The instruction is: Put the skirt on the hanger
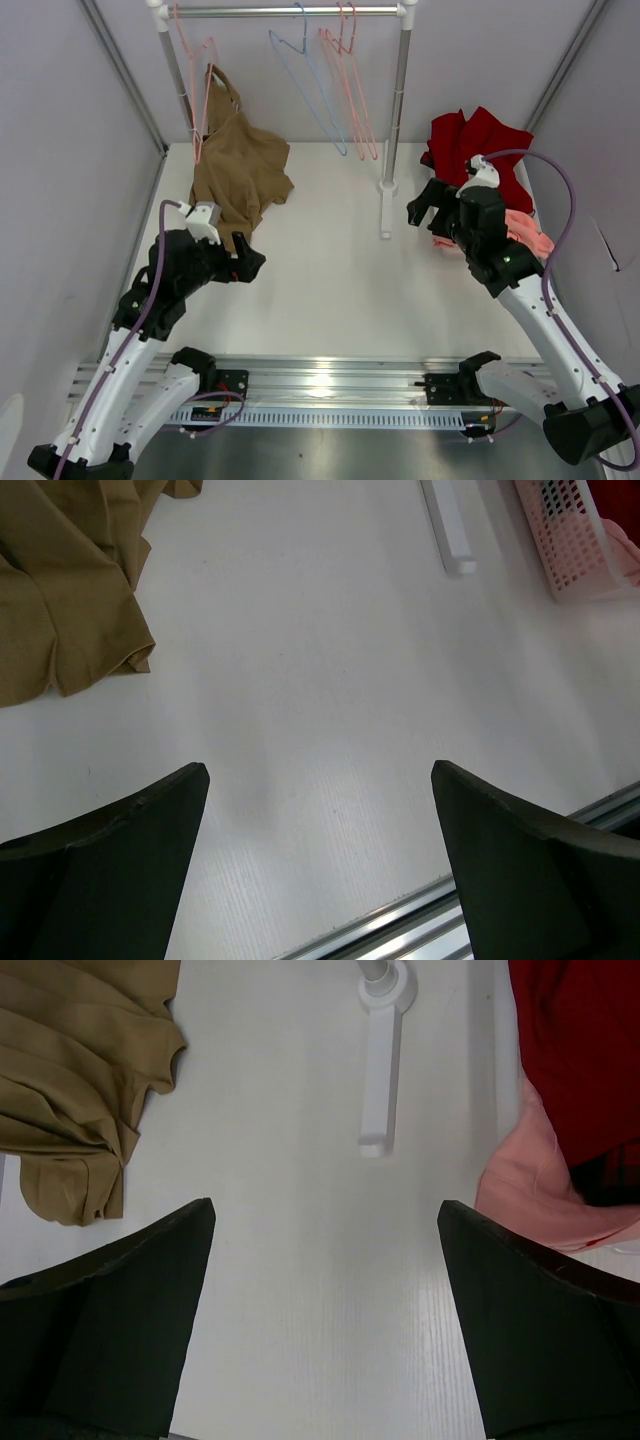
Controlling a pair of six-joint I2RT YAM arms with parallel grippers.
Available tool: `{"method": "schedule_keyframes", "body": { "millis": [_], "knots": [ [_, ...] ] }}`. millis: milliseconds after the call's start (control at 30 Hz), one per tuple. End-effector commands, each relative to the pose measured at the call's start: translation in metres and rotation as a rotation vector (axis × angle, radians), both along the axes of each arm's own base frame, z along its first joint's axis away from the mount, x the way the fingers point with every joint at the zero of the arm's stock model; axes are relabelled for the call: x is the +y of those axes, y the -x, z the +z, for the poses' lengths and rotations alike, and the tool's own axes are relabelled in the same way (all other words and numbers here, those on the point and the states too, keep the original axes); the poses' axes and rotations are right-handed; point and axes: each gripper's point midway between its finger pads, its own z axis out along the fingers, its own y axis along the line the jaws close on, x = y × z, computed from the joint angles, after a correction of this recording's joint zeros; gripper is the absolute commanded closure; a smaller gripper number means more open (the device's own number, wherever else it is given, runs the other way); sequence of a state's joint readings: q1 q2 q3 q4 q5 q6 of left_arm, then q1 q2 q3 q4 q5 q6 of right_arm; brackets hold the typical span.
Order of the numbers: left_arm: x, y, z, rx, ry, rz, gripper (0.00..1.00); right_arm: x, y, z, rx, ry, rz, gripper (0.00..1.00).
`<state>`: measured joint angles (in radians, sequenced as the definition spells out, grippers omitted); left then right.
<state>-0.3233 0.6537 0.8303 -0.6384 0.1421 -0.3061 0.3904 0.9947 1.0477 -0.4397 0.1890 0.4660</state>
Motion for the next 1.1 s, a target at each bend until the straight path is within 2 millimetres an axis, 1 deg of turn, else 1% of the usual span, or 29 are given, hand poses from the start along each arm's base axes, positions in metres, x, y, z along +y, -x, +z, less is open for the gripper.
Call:
{"method": "schedule_keyframes", "body": {
  "millis": [0, 67, 100, 200, 267, 300, 367, 433, 467, 500, 533, 600, 633, 667, 700, 733, 767, 833, 867, 900, 933, 967, 1033, 1067],
  "knots": [
    [-0.004, 0.0, 0.012, -0.038, 0.027, -0.013, 0.01, 0.001, -0.001, 0.022, -0.045, 0.001, 0.02, 0.01],
    [-0.004, 0.0, 0.012, -0.037, 0.027, -0.014, 0.01, 0.0, -0.003, 0.025, -0.036, 0.013, 0.012, 0.01],
    [-0.005, 0.0, 0.013, -0.039, 0.029, -0.015, 0.01, -0.001, -0.002, 0.021, -0.013, 0.03, 0.013, 0.0],
    [-0.005, 0.0, 0.012, -0.039, 0.03, -0.02, 0.01, -0.001, -0.006, 0.02, 0.017, 0.058, 0.017, 0.01],
    [-0.006, 0.0, 0.013, -0.04, 0.032, -0.023, 0.01, -0.003, -0.009, 0.022, 0.017, 0.06, 0.01, 0.01],
    [-0.006, 0.0, 0.013, -0.041, 0.033, -0.024, 0.01, -0.007, -0.013, 0.027, 0.012, 0.057, -0.002, 0.0],
    [-0.007, 0.0, 0.013, -0.038, 0.035, -0.026, 0.01, -0.027, -0.026, 0.03, 0.029, 0.056, -0.067, 0.01],
    [-0.008, 0.0, 0.013, -0.041, 0.041, -0.029, 0.01, -0.041, -0.048, 0.033, 0.077, 0.013, -0.097, 0.01],
    [-0.009, 0.0, 0.013, -0.041, 0.044, -0.034, 0.01, -0.07, -0.059, 0.033, 0.101, -0.015, -0.163, 0.01],
    [-0.011, 0.0, 0.014, -0.042, 0.05, -0.042, 0.01, -0.072, -0.073, 0.038, 0.108, -0.051, -0.142, 0.0],
    [-0.011, 0.0, 0.011, -0.032, 0.051, -0.045, 0.01, -0.085, -0.081, 0.039, 0.11, -0.052, -0.175, 0.01],
    [-0.012, 0.0, 0.014, -0.032, 0.054, -0.049, 0.01, -0.128, -0.092, 0.033, 0.142, -0.017, -0.326, 0.01],
    [-0.013, 0.001, 0.017, -0.036, 0.057, -0.052, 0.01, -0.148, -0.102, 0.024, 0.181, -0.021, -0.384, 0.02],
    [-0.012, 0.0, 0.017, -0.038, 0.055, -0.05, 0.01, -0.148, -0.107, 0.02, 0.195, -0.026, -0.382, 0.03],
    [-0.012, 0.001, 0.018, -0.037, 0.053, -0.047, 0.01, -0.165, -0.109, 0.014, 0.215, -0.039, -0.42, 0.05],
    [-0.012, 0.001, 0.02, -0.042, 0.055, -0.047, 0.01, -0.174, -0.112, 0.004, 0.245, -0.039, -0.446, 0.06],
    [-0.011, 0.001, 0.02, -0.041, 0.052, -0.046, 0.01, -0.18, -0.109, -0.003, 0.269, -0.029, -0.466, 0.07],
    [-0.012, 0.002, 0.02, -0.033, 0.055, -0.052, 0.01, -0.2, -0.1, -0.011, 0.294, 0.025, -0.549, 0.07],
    [-0.012, 0.003, 0.019, -0.033, 0.055, -0.054, 0.01, -0.204, -0.093, -0.022, 0.326, 0.035, -0.567, 0.07],
    [-0.013, 0.003, 0.017, -0.031, 0.057, -0.055, 0.01, -0.207, -0.088, -0.026, 0.338, 0.037, -0.576, 0.07],
    [-0.014, 0.004, 0.018, -0.031, 0.06, -0.061, 0.01, -0.207, -0.083, -0.031, 0.345, 0.038, -0.574, 0.07],
    [-0.014, 0.004, 0.017, -0.029, 0.061, -0.064, 0.01, -0.206, -0.074, -0.043, 0.365, 0.044, -0.578, 0.07],
    [-0.015, 0.003, 0.015, -0.029, 0.062, -0.067, 0.01, -0.208, -0.066, -0.056, 0.38, 0.058, -0.587, 0.06],
    [-0.015, 0.003, 0.015, -0.029, 0.065, -0.069, 0.01, -0.208, -0.059, -0.072, 0.413, 0.071, -0.592, 0.07]
  ]
}}
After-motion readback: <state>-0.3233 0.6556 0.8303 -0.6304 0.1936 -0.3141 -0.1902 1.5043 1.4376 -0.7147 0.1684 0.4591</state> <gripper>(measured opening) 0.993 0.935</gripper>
